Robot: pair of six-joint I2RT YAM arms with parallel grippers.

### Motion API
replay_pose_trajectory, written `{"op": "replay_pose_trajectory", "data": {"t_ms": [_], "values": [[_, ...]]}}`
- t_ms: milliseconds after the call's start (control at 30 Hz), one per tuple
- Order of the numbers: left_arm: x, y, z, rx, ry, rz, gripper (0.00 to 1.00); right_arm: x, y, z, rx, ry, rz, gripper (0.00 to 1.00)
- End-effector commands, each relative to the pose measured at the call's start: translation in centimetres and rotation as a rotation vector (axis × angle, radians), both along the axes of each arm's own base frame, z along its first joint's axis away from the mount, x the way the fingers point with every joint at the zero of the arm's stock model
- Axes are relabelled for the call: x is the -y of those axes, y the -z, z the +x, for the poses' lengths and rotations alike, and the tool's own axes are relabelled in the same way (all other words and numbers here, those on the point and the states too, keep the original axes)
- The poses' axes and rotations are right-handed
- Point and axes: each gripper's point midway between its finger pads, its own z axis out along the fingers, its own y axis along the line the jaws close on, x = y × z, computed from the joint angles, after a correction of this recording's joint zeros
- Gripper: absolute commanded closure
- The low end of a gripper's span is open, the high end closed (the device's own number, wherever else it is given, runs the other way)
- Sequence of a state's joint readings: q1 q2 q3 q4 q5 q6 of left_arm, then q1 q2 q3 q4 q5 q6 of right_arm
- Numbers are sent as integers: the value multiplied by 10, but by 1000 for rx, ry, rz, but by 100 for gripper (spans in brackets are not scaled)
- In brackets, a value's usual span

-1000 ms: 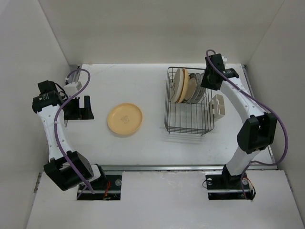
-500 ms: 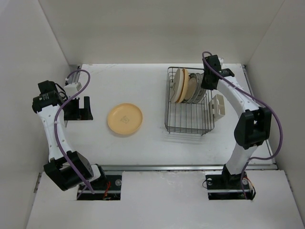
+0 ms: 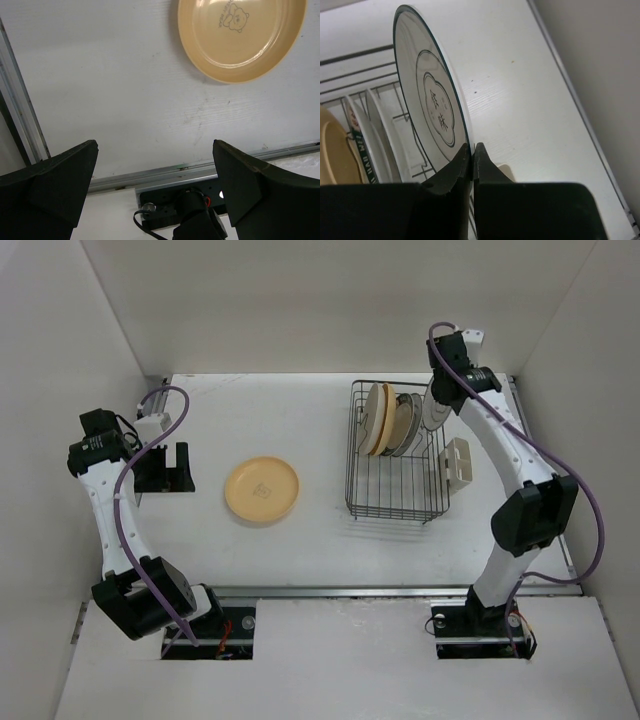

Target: Unload the plates from the dish rack

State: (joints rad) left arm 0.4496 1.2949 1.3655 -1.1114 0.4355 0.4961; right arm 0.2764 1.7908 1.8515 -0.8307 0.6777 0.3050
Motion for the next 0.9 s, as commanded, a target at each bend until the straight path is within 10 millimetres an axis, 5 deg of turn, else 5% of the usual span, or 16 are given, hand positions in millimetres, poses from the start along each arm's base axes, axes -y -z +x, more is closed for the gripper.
{"op": "replay_pose_trajectory", "data": {"t_ms": [0,300,433,567,667,700,800,833,867], "values": [[3,-5,-5,8,11,5,1,24,-66,-15,137,104,-81,100],[3,-8,-4,23,2,8,1,32,-136,-36,289,126,-67,100],[6,-3,-1,13,2,-24,1,-3,-176,-35,406,14,14,100],[13,-3,3,21,12,-73,1,-92,-208,-17,541,-324,205,100],[23,-5,1,23,31,-125,1,-156,-196,-1,541,-540,358,100],[25,-6,2,30,43,-131,1,-195,-175,11,496,-660,427,100],[30,-4,-3,19,66,-153,1,-257,-158,21,458,-822,596,100],[31,0,-4,8,65,-159,1,-275,-127,38,400,-832,627,100],[31,0,-4,8,65,-159,1,-292,-118,41,382,-846,681,100]]}}
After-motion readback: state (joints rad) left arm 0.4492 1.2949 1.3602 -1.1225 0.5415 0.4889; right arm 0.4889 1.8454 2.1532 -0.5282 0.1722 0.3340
